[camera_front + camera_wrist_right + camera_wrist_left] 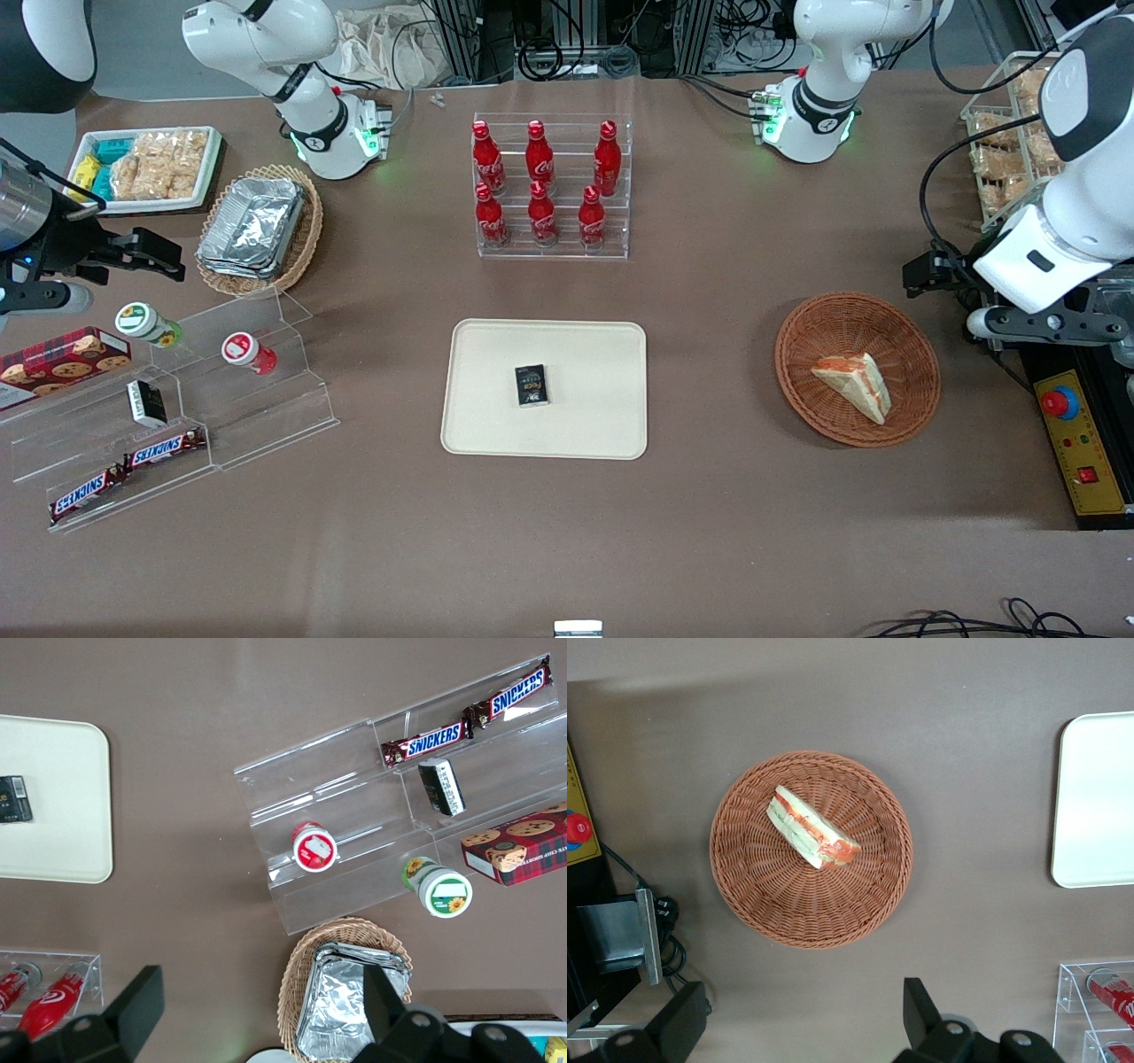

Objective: Place sandwich from basket to tray
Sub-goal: 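Move the left gripper down over the sandwich in the wicker basket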

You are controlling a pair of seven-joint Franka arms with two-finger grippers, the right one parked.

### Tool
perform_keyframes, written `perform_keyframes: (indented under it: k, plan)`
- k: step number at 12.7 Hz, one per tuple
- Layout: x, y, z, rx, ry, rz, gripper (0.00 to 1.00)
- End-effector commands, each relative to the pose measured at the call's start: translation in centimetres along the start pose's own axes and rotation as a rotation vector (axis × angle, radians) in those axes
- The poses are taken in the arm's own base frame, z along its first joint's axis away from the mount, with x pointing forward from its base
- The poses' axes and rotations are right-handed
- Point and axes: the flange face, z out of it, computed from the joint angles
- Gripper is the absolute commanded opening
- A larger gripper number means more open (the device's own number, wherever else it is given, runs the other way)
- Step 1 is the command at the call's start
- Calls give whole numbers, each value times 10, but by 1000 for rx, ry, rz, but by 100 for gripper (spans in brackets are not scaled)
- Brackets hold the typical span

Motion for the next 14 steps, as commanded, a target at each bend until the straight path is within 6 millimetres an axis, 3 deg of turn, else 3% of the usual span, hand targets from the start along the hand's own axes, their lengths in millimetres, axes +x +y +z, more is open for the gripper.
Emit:
perform_keyframes:
  k: [1,4,7,10,14]
  plan:
    - [3,3,-1,15,-17,-29,100]
    - [9,5,9,11,-35,-88,100]
    - [13,7,35,14,-68,-342,100]
    - [16,9,84,2,-28,-560,100]
    - [20,-3,156,-26,33,-837,100]
